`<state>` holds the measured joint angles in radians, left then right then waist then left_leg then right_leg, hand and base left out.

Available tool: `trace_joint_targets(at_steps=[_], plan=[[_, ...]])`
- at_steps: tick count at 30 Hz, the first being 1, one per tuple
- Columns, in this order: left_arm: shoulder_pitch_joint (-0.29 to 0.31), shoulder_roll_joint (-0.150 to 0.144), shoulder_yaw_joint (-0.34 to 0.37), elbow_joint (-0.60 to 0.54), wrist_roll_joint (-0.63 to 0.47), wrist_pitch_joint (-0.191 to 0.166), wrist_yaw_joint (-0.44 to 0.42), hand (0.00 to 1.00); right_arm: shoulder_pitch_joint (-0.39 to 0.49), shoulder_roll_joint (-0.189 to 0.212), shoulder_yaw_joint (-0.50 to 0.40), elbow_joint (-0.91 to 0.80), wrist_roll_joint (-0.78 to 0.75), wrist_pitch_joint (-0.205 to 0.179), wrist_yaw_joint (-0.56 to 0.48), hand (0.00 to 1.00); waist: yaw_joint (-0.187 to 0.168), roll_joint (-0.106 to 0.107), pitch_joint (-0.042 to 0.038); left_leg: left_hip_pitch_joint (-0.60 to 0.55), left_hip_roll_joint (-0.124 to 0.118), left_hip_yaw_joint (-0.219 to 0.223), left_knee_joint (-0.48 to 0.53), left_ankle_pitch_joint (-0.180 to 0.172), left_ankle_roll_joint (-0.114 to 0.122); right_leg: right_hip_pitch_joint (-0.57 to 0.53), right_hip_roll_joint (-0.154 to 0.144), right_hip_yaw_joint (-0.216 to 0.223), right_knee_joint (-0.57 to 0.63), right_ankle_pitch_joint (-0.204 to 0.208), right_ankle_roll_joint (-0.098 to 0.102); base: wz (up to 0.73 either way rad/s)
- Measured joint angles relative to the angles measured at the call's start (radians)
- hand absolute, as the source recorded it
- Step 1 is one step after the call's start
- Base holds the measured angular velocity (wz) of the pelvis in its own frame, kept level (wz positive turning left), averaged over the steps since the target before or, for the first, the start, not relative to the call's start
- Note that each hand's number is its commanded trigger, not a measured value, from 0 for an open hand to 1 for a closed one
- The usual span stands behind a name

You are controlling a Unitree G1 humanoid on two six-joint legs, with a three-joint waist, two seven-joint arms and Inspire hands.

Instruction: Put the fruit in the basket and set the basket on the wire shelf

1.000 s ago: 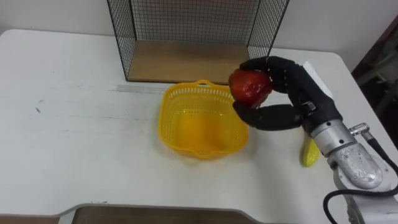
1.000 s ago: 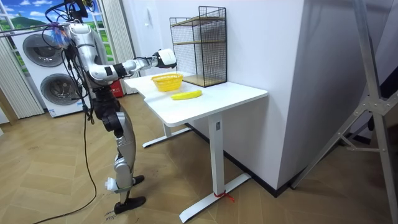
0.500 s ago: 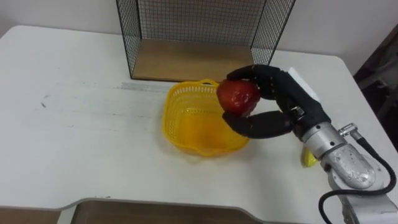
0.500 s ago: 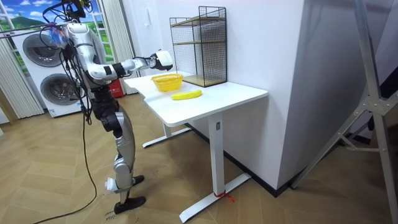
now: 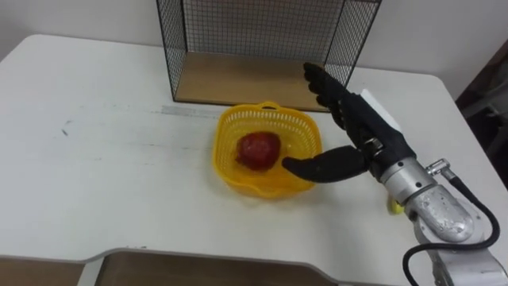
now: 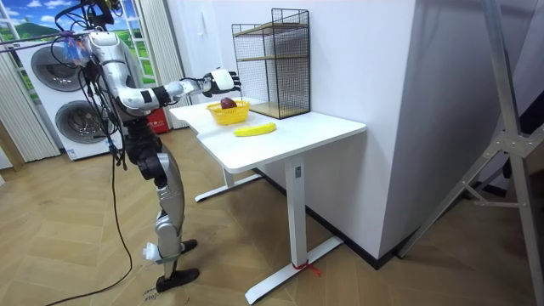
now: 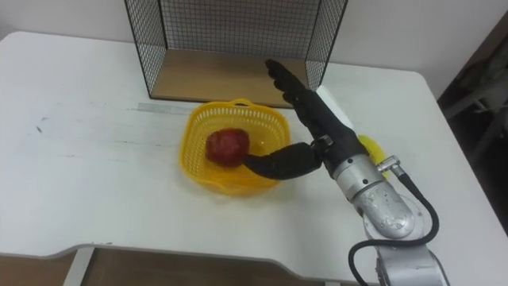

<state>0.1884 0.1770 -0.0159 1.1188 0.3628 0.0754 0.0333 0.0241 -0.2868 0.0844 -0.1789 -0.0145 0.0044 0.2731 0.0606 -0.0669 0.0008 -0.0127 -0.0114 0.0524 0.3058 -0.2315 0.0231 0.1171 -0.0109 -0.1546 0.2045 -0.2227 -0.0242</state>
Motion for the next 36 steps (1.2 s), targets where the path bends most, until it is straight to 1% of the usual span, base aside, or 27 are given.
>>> trace_joint_targets(at_steps=[1,3,7,15,26,29,31,33,35,36], plan=[[0.000,0.000,0.000,0.000,0.000,0.000,0.001,0.00,0.000,0.001,0.008,0.000,0.000,0.001,0.000,0.00,0.000,0.002,-0.0007,0.002,0.000,0.000,0.000,0.000,0.000,0.002,0.000,0.000,0.000,0.000,0.000,0.00],[0.000,0.000,0.000,0.000,0.000,0.000,0.002,0.00,0.000,0.002,0.015,0.000,-0.001,0.005,0.001,0.00,-0.001,0.006,0.0010,0.003,0.000,0.000,0.000,0.001,0.001,0.002,0.000,0.001,0.000,0.000,0.000,0.00],[0.000,0.000,0.001,-0.001,0.001,0.005,0.007,0.00,0.000,0.002,0.015,0.002,-0.031,0.012,0.001,0.00,0.000,0.007,0.0011,0.002,0.000,-0.001,0.002,0.001,0.001,-0.003,0.000,0.002,0.000,0.001,0.000,0.00],[-0.001,0.000,0.002,-0.001,0.001,0.006,0.023,0.00,0.000,0.006,0.014,0.005,-0.031,0.016,-0.002,0.00,-0.001,0.008,0.0011,0.001,0.000,0.000,0.002,0.001,0.002,-0.005,0.000,-0.001,0.000,0.001,0.000,0.00],[0.005,-0.001,0.010,0.000,0.002,0.006,0.023,0.00,0.000,0.007,-0.001,0.005,-0.031,0.019,-0.051,0.00,0.000,0.009,0.0009,-0.002,0.000,0.001,0.002,0.001,0.002,-0.009,0.001,0.002,0.001,0.001,0.000,0.00],[0.013,-0.005,0.024,0.001,0.002,0.006,0.025,0.00,0.000,0.010,-0.027,0.001,-0.030,0.018,-0.065,0.00,-0.002,0.012,-0.0007,-0.005,0.001,0.003,0.001,0.001,0.002,-0.010,0.001,0.003,0.001,0.002,0.000,0.00],[0.017,-0.007,0.049,0.002,0.001,0.006,0.025,0.00,0.000,0.010,-0.071,0.001,-0.026,0.017,-0.110,0.00,-0.004,0.013,-0.0024,-0.011,-0.001,0.003,0.001,0.001,0.003,-0.006,-0.001,0.001,0.001,0.002,0.000,0.05],[0.022,-0.006,0.056,0.002,0.001,0.006,0.025,0.00,0.000,0.007,-0.101,0.001,-0.027,0.017,-0.152,0.00,-0.004,0.011,-0.0040,-0.009,-0.001,0.003,0.000,0.001,0.003,-0.007,-0.001,0.002,0.000,0.002,0.001,0.00],[0.026,-0.009,0.065,0.006,0.001,0.006,0.025,0.00,0.000,0.007,-0.128,0.001,-0.027,0.016,-0.188,0.00,-0.004,0.012,-0.0037,-0.003,-0.001,0.004,-0.004,0.002,0.003,-0.008,-0.001,0.007,0.000,0.002,0.000,-0.05],[0.039,-0.012,0.072,0.006,0.001,0.006,0.025,0.00,0.000,0.007,-0.143,0.001,-0.013,0.016,-0.209,0.00,-0.004,0.013,-0.0028,0.001,-0.001,0.005,-0.009,0.002,0.003,-0.004,-0.002,0.005,-0.002,0.002,0.001,-0.05]])
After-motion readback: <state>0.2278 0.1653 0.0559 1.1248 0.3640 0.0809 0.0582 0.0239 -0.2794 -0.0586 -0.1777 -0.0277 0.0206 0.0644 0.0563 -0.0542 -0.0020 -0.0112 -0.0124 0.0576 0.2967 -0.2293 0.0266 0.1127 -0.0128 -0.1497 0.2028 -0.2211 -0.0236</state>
